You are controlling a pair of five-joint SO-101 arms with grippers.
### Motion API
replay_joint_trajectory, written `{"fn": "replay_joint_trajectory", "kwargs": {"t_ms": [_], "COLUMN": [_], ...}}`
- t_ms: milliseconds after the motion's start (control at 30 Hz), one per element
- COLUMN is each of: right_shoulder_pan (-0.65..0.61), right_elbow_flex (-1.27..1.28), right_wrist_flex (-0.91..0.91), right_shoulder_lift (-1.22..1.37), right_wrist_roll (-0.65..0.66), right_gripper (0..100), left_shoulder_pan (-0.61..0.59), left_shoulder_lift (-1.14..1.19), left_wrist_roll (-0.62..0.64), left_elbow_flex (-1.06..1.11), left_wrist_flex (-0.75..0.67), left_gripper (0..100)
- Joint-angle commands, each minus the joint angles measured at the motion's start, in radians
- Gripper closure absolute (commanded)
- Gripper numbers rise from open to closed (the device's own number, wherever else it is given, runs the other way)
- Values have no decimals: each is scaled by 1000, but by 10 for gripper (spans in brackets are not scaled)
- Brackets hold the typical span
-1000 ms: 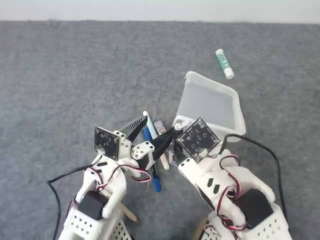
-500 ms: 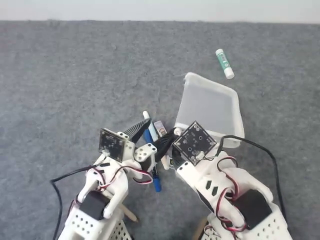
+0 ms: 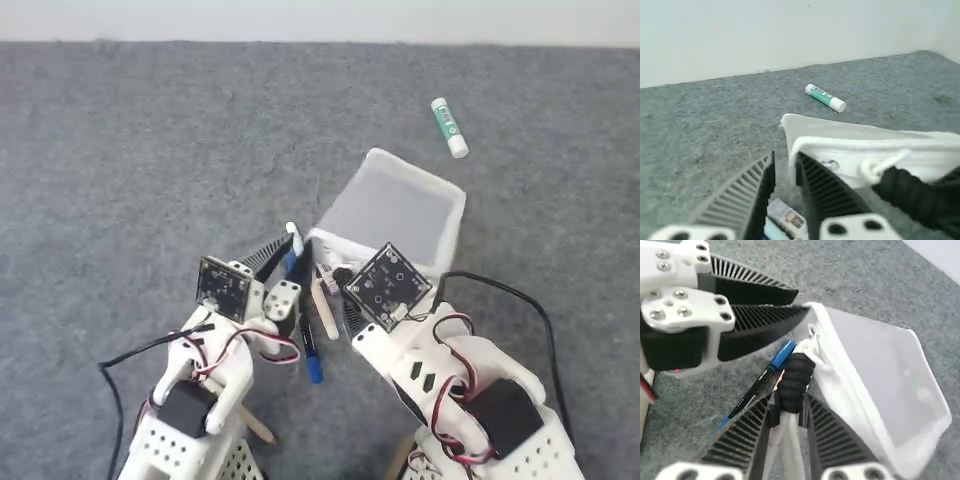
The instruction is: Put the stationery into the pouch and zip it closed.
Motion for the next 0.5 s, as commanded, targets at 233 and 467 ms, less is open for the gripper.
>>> {"fn": "replay_joint_trajectory", "kwargs": {"t_ms": [233, 467], "right_shoulder_pan": [120, 90], "right_elbow_flex": [-17, -6], "right_wrist_flex": [-36, -8], "right_shoulder_lift": [-45, -128], "right_wrist_roll": [6, 6], "right_gripper": [992, 990], "left_shoulder_pan": [-133, -141], "left_shoulder_lift": [-17, -17], "left_wrist_roll": [-101, -101], "left_elbow_flex": [-47, -88], "left_wrist_flex": [-3, 69], "left_gripper": [989, 989]}}
